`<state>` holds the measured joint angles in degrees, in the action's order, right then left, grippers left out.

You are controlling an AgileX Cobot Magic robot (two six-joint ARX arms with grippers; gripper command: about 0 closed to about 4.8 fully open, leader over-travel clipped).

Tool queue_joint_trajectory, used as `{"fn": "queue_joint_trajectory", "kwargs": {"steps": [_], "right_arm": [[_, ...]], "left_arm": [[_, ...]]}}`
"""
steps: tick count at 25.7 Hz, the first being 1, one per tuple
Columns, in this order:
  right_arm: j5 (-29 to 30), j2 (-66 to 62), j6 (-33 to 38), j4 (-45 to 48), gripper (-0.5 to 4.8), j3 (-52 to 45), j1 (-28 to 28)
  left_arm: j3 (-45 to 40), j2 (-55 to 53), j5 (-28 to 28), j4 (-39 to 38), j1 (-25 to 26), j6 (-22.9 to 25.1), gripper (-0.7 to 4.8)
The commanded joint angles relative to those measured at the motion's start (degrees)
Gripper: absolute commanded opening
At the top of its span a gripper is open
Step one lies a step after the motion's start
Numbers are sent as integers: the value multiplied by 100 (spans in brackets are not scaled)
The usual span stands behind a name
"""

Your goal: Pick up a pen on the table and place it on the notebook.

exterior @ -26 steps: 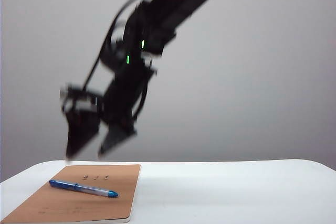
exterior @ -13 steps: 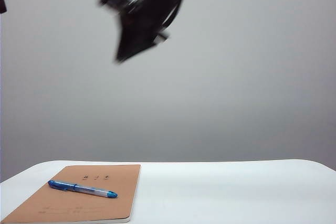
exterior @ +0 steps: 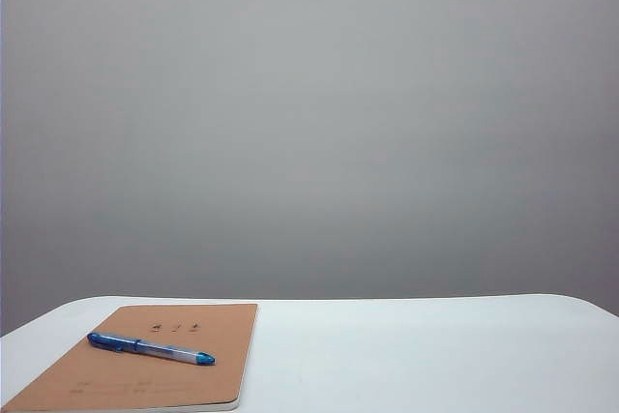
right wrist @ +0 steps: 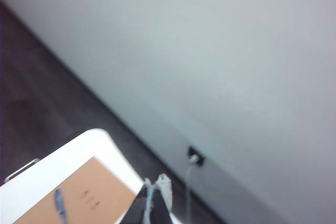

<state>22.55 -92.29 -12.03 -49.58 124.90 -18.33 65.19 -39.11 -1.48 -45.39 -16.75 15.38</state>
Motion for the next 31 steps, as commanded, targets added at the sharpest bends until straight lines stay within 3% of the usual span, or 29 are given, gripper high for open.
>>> {"fn": "queue_joint_trajectory", "kwargs": {"steps": [1,7,11,16,18,20,23,27,31], "right_arm": [[-157,551,2,133,-9,-260,101],[-793,2076,-33,1432,-8,-2269,103],[-1434,3471,470,2990,-8,-4725,103],[-2079,5139,1119,4774,-8,-7654,103],[-2424,5801,1217,5228,-8,-8695,103],[-2592,6238,1279,5416,-8,-9423,122],[-2669,6795,1493,5801,-8,-10218,131],[-2671,7805,1709,6000,-7,-10935,153],[-2649,8741,2166,6006,-6,-11551,310]], "left_arm": [[-319,409,-516,236,9,-87,-6],[-1158,1110,-802,638,9,-372,-5],[-1755,1543,-822,1001,9,-573,-5],[-2743,2507,-1189,2035,9,-673,-5],[-3191,2979,-1180,2378,9,-975,-5],[-3654,3344,-1300,2590,11,-1268,-5],[-4177,3777,-1381,2717,9,-1314,-5],[-4395,3906,-1305,2848,11,-2063,-6],[-4599,3906,-955,2992,13,-1613,-5]]}}
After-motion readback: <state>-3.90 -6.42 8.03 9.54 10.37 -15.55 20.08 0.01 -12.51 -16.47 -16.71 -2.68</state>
